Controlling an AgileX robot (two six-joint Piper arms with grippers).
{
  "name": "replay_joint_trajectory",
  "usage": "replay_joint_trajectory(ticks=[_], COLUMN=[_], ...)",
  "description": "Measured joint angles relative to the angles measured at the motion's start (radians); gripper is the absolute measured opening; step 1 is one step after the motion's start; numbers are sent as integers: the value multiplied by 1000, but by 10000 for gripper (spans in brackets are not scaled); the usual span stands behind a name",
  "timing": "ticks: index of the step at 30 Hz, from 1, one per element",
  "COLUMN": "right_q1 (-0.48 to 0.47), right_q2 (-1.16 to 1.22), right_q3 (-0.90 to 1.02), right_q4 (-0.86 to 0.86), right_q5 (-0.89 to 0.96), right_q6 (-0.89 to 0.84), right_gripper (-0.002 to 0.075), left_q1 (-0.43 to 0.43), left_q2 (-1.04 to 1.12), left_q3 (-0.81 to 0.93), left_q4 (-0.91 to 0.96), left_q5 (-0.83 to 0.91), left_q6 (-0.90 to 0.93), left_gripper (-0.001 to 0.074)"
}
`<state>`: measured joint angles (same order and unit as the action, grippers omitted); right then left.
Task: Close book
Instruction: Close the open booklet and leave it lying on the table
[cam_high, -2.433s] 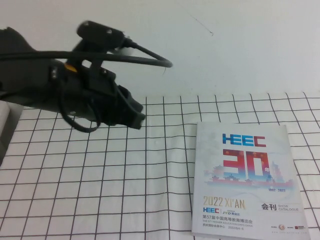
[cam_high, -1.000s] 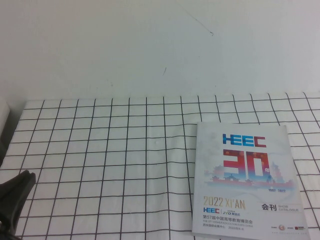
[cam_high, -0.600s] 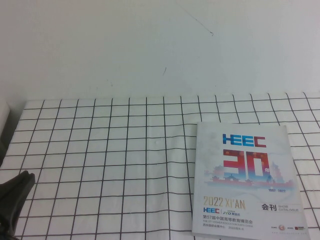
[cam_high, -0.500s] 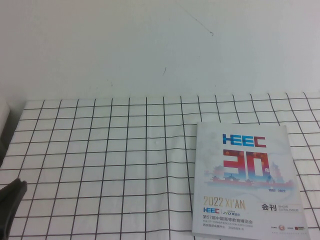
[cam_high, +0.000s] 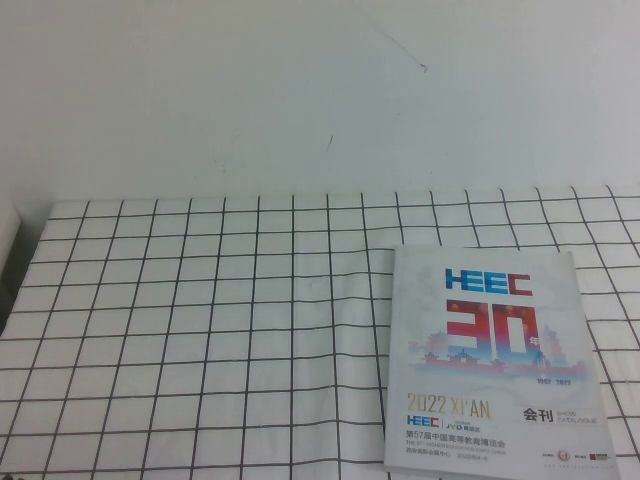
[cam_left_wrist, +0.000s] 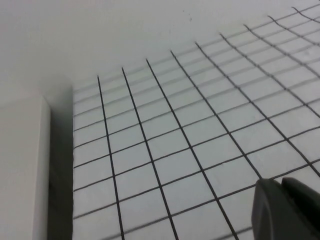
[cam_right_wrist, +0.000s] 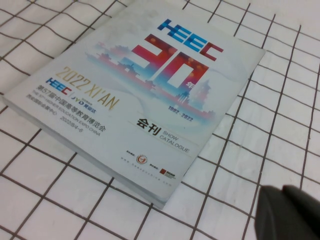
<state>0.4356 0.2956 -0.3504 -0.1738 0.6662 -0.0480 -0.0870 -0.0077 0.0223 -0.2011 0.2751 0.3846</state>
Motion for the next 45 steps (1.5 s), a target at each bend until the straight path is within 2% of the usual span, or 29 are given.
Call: replay_joint_trajectory(ticks=[10, 17, 21, 29, 36, 45], right_q1=[0, 0, 0, 0, 0, 0], right_q2=[0, 0, 0, 0, 0, 0], right_q3=[0, 0, 0, 0, 0, 0], right_q4=[0, 0, 0, 0, 0, 0], right_q5=[0, 0, 0, 0, 0, 0], right_q6=[0, 0, 0, 0, 0, 1], right_gripper=[-3, -3, -3, -3, -3, -3], left_q1=[21, 22, 22, 22, 22, 22], left_q2=[-3, -5, -5, -5, -5, -5], left_q3=[-2, -4, -4, -6, -6, -6], left_q4=[2, 72, 89, 108, 112, 114], left_q5=[42, 46, 50, 51, 53, 55], left_q6=[-63, -401, -479, -483, -359, -331], left_gripper=[-4, -4, -4, -4, -4, -4])
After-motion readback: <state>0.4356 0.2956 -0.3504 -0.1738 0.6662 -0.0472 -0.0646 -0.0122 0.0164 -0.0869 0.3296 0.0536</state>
